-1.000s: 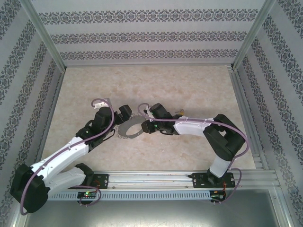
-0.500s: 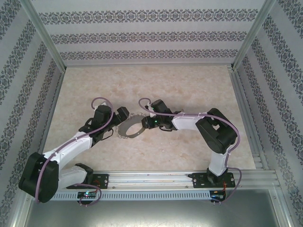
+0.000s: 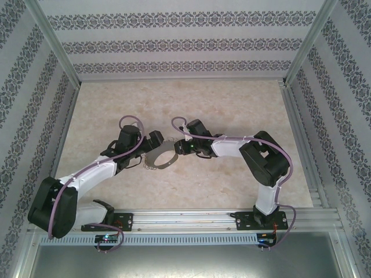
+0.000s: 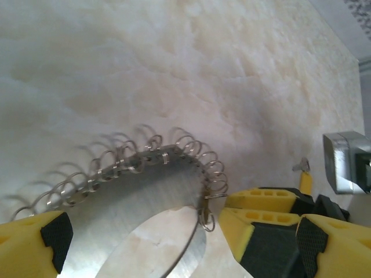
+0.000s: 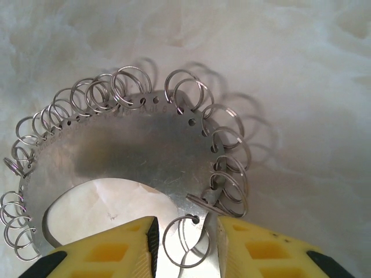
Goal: Put the keys on the keyring
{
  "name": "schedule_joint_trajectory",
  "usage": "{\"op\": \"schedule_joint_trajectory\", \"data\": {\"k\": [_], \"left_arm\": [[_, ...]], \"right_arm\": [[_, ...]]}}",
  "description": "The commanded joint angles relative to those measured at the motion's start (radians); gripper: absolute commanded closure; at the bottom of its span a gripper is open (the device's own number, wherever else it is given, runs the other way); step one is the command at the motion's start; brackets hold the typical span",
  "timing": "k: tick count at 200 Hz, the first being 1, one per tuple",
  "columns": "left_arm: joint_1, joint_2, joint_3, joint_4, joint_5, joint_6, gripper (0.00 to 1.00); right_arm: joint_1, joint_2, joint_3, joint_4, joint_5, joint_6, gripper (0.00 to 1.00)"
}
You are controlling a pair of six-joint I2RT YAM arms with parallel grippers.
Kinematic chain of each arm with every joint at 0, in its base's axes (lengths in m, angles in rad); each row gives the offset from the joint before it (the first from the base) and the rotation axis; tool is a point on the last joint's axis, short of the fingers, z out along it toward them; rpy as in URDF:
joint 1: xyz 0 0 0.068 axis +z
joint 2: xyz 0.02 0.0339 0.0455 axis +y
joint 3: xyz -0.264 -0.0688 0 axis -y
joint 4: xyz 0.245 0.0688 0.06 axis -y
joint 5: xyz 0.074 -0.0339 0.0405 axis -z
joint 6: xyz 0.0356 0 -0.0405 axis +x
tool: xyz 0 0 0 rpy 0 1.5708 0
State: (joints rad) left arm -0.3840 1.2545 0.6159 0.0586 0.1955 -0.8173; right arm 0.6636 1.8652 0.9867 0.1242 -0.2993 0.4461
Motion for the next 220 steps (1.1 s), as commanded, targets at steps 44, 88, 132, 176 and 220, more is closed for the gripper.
{"op": "schedule_joint_trajectory", "data": {"k": [44, 88, 132, 176, 220], "left_arm": [[-0.073, 0.041, 0.111, -0.193, 0.043, 0.230, 0.00], [-0.134, 0.070, 0.088, -0.151, -0.014, 0.122, 0.01], [-0.133, -0.002, 0.051, -0.126, -0.114, 0.049, 0.00], [-0.121, -0.069, 0.070, -0.172, -0.173, 0.078, 0.00], [-0.079, -0.136, 0.081, -0.203, -0.183, 0.109, 0.00]], "right_arm": [[-0.064, -0.162, -0.078, 0.030, -0.010, 0.019, 0.66], [-0.051, -0.276, -0.178, 0.017, 0.023, -0.033, 0.65], [0.005, -0.330, -0.225, -0.027, 0.224, -0.123, 0.63], [0.016, -0.428, -0.228, -0.066, 0.298, -0.200, 0.38], [0.027, -0.494, -0.226, -0.051, 0.284, -0.280, 0.02]]}}
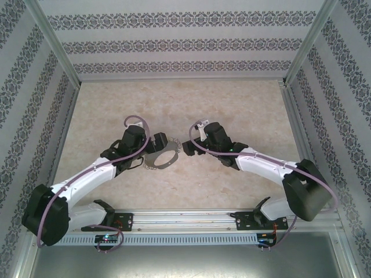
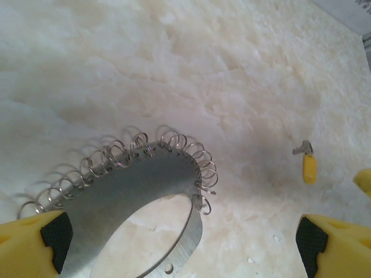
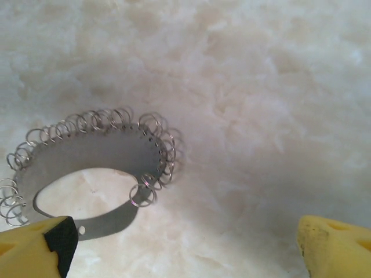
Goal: Put the keys on the keyring
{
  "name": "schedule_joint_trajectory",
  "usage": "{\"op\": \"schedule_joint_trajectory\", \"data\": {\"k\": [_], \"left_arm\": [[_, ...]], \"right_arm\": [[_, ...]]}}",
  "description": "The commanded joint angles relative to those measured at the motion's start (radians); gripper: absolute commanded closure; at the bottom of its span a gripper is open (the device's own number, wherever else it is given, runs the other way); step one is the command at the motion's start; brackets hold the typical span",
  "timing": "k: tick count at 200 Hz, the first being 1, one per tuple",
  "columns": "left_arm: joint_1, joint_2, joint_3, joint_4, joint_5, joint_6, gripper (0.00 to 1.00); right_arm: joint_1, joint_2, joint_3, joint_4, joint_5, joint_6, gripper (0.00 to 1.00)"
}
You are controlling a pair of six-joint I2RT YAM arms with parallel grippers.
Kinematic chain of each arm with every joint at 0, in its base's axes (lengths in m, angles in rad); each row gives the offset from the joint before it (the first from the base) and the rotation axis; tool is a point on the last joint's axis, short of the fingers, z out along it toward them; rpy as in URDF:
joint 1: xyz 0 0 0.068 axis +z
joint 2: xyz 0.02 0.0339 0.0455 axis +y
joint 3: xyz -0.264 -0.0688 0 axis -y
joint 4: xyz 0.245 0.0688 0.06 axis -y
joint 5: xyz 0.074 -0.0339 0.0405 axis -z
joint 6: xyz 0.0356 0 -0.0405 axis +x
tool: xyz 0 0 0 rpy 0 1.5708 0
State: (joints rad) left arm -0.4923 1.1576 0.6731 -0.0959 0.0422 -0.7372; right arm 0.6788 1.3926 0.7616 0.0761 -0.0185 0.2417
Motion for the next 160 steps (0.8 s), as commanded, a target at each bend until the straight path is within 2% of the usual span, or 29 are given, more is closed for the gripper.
{"op": "schedule_joint_trajectory", "data": {"k": [1, 20, 46, 75, 93, 113, 160], "left_arm": [[0.030, -0.040, 0.024, -0.048, -0.030, 0.029, 0.00], [0.062, -0.059, 0.035, -0.060, -0.017, 0.042, 0.00], [0.124, -0.073, 0.057, -0.079, 0.005, 0.060, 0.00], [0.182, -0.090, 0.075, -0.085, 0.030, 0.064, 0.00], [0.205, -0.095, 0.083, -0.088, 0.044, 0.065, 0.00], [0.220, -0.096, 0.087, -0.089, 0.059, 0.066, 0.00], [0.236, -0.096, 0.089, -0.088, 0.073, 0.070, 0.00]], "right_arm": [[0.012, -0.021, 0.001, -0.005, 0.000, -0.076, 0.02], [0.025, 0.008, 0.028, -0.016, -0.047, -0.105, 0.06], [0.061, 0.097, 0.095, -0.083, -0.095, -0.157, 0.25], [0.101, 0.205, 0.152, -0.131, -0.129, -0.217, 0.42], [0.117, 0.263, 0.181, -0.148, -0.134, -0.241, 0.49], [0.121, 0.310, 0.202, -0.147, -0.147, -0.250, 0.53], [0.121, 0.409, 0.264, -0.155, -0.164, -0.258, 0.55]]}}
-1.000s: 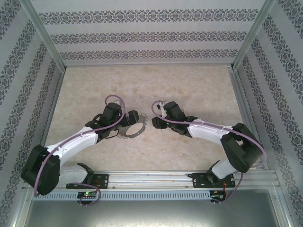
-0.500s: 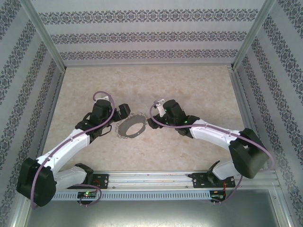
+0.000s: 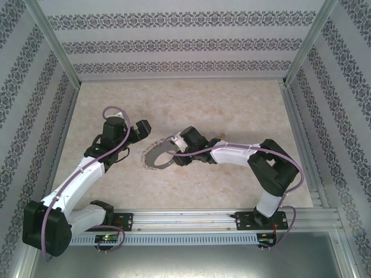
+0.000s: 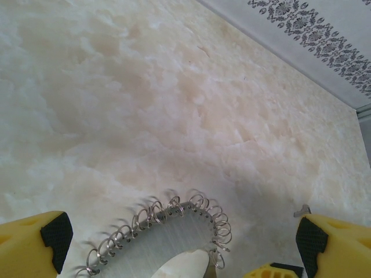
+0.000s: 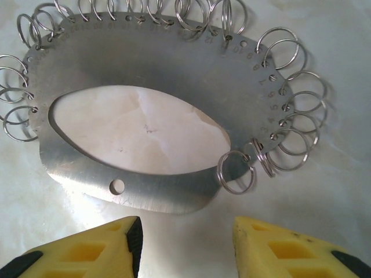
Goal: Put the keys on the keyring
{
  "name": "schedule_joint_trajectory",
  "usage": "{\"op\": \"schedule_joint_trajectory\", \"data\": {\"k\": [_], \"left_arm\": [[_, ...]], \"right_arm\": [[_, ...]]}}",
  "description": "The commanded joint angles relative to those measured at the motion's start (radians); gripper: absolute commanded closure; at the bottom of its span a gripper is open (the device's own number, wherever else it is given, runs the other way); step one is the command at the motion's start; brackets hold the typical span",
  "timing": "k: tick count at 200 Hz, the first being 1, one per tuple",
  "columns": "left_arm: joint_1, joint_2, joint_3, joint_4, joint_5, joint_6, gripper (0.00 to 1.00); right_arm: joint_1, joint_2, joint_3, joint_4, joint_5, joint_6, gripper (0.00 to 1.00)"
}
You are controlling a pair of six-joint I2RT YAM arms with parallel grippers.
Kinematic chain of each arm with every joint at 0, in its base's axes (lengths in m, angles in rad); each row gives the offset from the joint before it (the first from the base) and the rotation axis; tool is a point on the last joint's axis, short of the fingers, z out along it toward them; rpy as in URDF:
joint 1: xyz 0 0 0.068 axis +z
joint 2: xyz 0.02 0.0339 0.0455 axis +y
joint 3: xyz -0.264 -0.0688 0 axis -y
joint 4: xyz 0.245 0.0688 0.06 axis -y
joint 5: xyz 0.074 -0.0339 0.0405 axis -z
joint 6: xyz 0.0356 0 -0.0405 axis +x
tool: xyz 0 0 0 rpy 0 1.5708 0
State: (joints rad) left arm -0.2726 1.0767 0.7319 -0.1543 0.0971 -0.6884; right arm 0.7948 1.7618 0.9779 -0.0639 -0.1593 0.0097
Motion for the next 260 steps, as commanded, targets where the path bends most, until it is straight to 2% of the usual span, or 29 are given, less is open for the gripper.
{"op": "schedule_joint_trajectory", "data": {"k": [1, 43, 143, 210, 260], "left_arm": [[0.016, -0.015, 0.030, -0.030, 0.018, 0.021, 0.00], [0.022, -0.015, 0.023, -0.020, 0.030, 0.020, 0.00], [0.027, -0.020, 0.016, 0.004, 0.049, 0.015, 0.00], [0.030, -0.015, 0.002, 0.029, 0.061, 0.009, 0.00], [0.034, -0.013, -0.009, 0.045, 0.066, 0.004, 0.00]], "right_arm": [[0.005, 0.041, 0.047, -0.014, -0.023, -0.026, 0.56], [0.004, 0.080, 0.073, -0.014, -0.018, -0.029, 0.59], [0.005, 0.146, 0.129, -0.028, 0.107, -0.059, 0.59], [0.008, 0.179, 0.140, -0.014, 0.200, -0.078, 0.67], [0.012, 0.212, 0.174, -0.002, 0.226, -0.086, 0.80]]}}
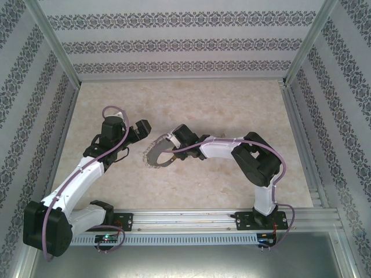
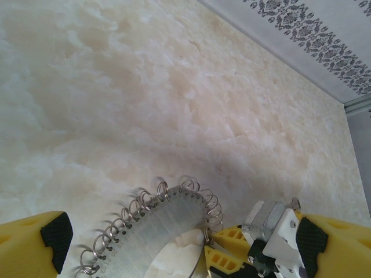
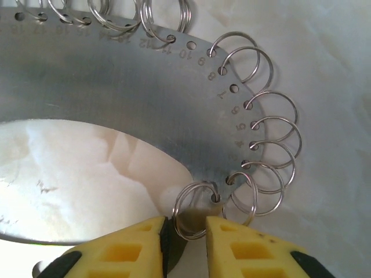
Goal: Put the keys on the keyring
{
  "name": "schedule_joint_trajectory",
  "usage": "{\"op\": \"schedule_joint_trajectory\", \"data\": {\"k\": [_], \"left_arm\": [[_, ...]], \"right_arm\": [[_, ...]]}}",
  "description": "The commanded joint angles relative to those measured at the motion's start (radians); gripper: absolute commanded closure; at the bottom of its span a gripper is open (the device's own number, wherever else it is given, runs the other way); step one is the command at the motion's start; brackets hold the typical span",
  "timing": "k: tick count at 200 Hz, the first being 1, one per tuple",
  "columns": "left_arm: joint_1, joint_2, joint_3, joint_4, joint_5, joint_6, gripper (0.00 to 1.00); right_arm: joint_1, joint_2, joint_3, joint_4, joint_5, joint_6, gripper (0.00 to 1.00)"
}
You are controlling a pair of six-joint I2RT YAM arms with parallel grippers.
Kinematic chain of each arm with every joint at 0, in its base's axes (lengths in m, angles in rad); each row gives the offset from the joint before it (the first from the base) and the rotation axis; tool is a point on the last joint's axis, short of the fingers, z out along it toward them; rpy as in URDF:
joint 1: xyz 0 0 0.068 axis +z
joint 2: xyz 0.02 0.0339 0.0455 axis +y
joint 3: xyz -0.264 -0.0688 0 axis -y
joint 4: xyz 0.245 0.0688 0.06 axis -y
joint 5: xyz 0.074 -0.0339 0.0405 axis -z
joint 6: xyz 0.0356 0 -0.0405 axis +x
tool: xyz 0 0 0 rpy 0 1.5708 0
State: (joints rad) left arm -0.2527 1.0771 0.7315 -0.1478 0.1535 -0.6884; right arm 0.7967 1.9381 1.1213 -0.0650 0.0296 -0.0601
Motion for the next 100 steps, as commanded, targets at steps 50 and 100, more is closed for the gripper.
{"op": "schedule_joint_trajectory", "data": {"k": [50, 100], "left_arm": [[0.015, -0.013, -0.016, 0.045, 0.022, -0.006, 0.00], [0.015, -0.018, -0.018, 0.042, 0.033, -0.003, 0.00]], "right_arm": [[0.009, 0.033, 0.062, -0.025, 0.019, -0.034, 1.00], [-0.012, -0.068, 0.014, -0.032, -0.157, 0.035, 1.00]]}}
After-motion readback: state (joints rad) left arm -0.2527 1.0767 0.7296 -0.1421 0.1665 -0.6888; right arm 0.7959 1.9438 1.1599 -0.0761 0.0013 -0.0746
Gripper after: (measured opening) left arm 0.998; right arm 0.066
